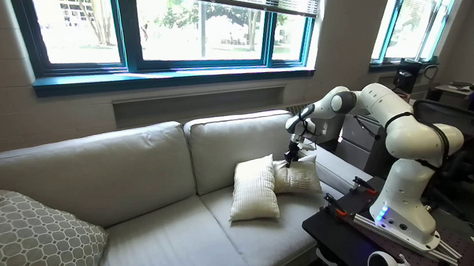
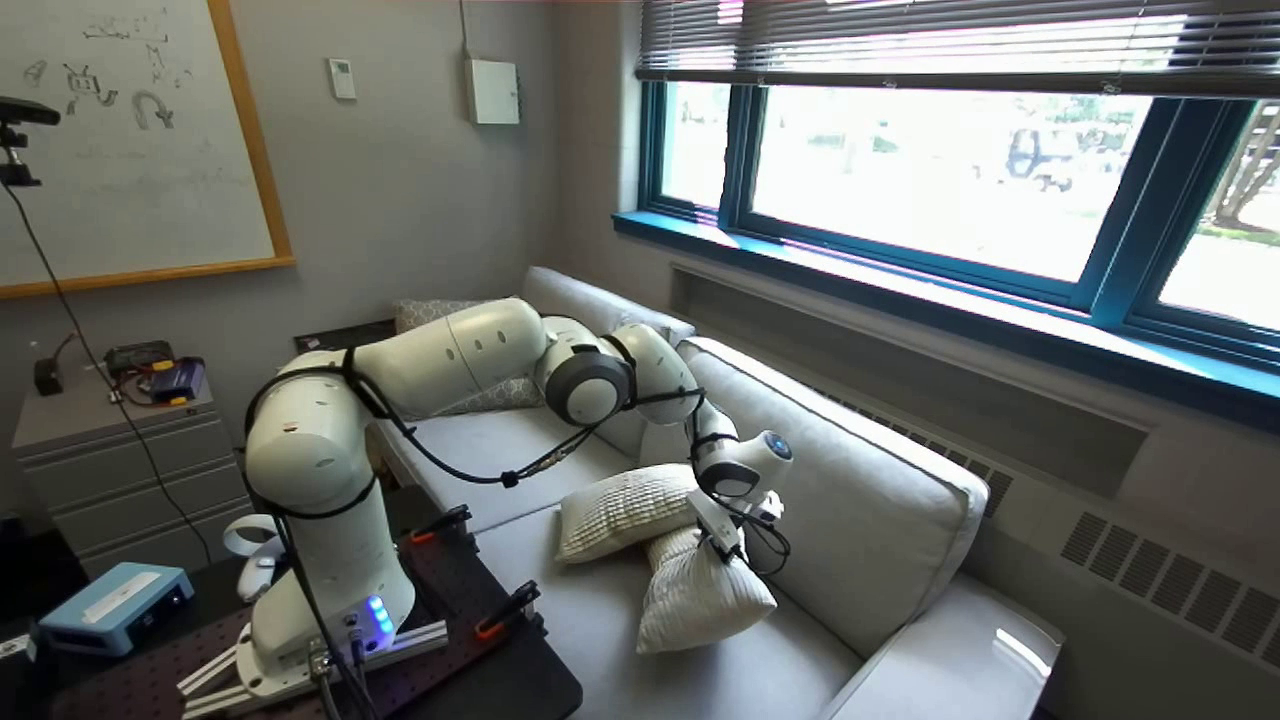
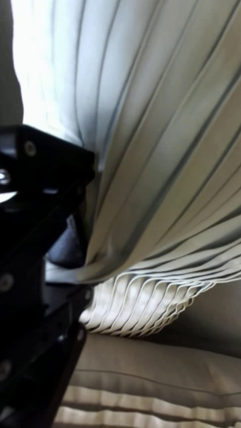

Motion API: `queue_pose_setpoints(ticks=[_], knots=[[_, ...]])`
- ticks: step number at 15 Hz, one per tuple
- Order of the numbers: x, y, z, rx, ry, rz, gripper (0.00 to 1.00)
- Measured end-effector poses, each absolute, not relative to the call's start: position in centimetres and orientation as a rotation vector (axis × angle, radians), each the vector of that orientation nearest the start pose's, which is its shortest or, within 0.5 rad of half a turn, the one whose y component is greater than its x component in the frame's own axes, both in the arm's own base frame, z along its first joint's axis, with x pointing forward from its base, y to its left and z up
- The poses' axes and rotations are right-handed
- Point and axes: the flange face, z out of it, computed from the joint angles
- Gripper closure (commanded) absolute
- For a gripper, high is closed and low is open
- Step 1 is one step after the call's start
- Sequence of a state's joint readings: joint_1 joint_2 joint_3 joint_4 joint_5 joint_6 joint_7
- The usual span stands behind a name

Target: Arrange the two small pillows on the sofa

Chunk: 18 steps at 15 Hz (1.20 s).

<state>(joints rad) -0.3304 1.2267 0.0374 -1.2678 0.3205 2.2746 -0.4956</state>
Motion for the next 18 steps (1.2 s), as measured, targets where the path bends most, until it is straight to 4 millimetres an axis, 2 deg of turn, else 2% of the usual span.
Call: queue_pose_setpoints(ticks=[4, 10, 14, 16, 18], knots=[[62.7, -21.4, -1.4, -2.83, 0.327, 0.016, 0.97], [56.3, -22.8, -0.8, -2.844, 0.732, -0.198, 0.97], [51.3, -23.3, 1.5, -2.792, 1.032, -0.356, 0.97], [49.0, -23.2, 3.3, -2.778, 1.108, -0.405, 0.97], [47.6, -23.2, 5.1, -2.773, 1.138, -0.44, 0.97]])
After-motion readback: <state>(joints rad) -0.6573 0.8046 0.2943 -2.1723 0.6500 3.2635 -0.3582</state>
